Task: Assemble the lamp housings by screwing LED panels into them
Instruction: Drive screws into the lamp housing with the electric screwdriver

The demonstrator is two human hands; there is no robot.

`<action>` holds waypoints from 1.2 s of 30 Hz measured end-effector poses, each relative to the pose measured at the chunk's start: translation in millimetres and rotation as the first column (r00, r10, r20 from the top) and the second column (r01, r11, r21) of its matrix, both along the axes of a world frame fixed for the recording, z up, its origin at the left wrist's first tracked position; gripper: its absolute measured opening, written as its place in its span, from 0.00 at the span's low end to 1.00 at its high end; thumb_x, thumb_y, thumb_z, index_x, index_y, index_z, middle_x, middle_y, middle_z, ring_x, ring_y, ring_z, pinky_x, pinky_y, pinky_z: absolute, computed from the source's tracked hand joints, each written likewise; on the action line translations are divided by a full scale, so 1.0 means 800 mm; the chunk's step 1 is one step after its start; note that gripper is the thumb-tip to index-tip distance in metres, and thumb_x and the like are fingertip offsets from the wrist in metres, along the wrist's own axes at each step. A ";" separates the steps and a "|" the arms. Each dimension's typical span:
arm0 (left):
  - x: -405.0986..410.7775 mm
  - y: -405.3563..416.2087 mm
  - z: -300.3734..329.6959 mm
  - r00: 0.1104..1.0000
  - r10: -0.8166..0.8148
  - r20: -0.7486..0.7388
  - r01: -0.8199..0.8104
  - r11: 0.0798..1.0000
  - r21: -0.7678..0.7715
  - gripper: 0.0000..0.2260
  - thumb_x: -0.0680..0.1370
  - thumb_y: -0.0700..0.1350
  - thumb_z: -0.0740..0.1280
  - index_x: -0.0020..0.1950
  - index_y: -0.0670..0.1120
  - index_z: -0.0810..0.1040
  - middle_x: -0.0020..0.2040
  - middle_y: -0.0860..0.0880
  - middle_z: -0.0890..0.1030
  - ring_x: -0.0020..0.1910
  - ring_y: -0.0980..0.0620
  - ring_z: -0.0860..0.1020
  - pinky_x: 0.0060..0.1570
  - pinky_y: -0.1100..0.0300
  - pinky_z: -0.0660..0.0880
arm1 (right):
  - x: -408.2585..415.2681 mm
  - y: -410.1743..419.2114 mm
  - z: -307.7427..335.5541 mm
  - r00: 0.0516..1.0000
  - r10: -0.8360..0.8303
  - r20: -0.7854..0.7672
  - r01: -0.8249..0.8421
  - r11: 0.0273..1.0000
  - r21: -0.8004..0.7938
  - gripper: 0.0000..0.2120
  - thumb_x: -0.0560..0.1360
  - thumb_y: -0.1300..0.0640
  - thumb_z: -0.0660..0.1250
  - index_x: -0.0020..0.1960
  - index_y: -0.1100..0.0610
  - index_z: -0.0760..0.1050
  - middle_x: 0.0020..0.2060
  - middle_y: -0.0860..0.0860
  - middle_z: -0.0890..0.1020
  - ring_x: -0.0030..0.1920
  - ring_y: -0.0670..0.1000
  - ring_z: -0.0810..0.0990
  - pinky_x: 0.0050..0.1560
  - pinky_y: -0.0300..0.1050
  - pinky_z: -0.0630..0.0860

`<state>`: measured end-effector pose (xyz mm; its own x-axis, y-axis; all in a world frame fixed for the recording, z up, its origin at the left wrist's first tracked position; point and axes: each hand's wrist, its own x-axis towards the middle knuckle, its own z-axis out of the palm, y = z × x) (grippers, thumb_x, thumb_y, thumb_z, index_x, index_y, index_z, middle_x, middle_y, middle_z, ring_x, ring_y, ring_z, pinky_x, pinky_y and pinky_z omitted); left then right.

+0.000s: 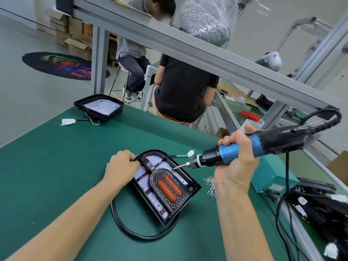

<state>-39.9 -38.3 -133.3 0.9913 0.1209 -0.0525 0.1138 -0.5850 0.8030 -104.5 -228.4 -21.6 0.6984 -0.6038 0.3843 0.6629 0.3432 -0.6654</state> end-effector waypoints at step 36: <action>-0.010 -0.019 0.005 0.988 -0.041 -0.147 -0.101 0.544 -0.833 0.07 0.71 0.43 0.75 0.42 0.40 0.81 0.34 0.44 0.84 0.28 0.48 0.82 0.26 0.61 0.77 | -0.036 -0.034 -0.026 0.993 -0.115 0.021 0.117 0.976 -0.186 0.14 0.69 0.70 0.64 0.50 0.55 0.74 0.28 0.49 0.72 0.28 0.48 0.73 0.36 0.41 0.74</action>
<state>-47.6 -53.5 -129.3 0.9614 -0.0189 -0.2744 0.2635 0.3495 0.8991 -133.3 -255.5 -42.2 0.6230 -0.5975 0.5048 0.6982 0.1338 -0.7033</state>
